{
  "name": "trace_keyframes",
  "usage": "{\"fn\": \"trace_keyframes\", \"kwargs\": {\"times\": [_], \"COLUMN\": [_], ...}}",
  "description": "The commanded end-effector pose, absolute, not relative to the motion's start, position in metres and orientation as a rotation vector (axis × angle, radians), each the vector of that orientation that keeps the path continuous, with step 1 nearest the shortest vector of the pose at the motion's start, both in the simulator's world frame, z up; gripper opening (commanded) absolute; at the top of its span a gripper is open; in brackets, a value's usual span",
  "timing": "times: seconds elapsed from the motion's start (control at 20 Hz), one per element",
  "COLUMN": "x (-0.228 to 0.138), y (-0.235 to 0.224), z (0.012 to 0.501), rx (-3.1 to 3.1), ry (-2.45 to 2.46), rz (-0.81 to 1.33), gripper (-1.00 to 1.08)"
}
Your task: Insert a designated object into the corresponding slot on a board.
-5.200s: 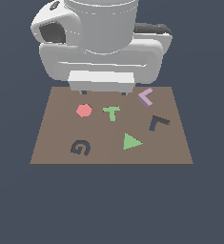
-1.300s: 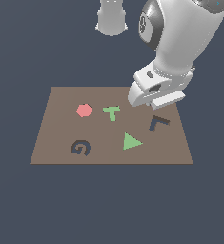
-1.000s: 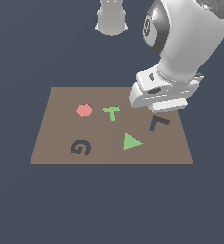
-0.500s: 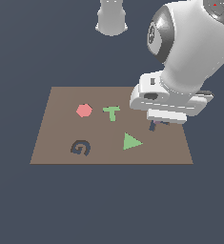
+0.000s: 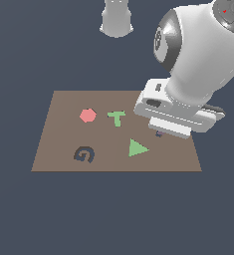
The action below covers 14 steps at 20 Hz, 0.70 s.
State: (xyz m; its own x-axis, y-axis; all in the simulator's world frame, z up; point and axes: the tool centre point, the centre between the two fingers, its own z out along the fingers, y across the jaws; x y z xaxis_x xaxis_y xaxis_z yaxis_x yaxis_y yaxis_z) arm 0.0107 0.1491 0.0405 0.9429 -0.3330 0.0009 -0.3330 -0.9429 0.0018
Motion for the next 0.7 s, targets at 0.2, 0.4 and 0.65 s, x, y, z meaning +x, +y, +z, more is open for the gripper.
{"fn": "trace_keyframes", "kwargs": {"times": [0.2,0.4,0.65], "x": [0.0147,0.0143,0.0142], "y": [0.1468,0.1467,0.1468], "z": [0.0409,0.0407,0.0323], "rx": [3.083,3.084,3.084], "ry": [-0.593,-0.588,-0.588], "rz": [0.001,0.001,0.001], "gripper": [-1.00,-1.00,-1.00]}}
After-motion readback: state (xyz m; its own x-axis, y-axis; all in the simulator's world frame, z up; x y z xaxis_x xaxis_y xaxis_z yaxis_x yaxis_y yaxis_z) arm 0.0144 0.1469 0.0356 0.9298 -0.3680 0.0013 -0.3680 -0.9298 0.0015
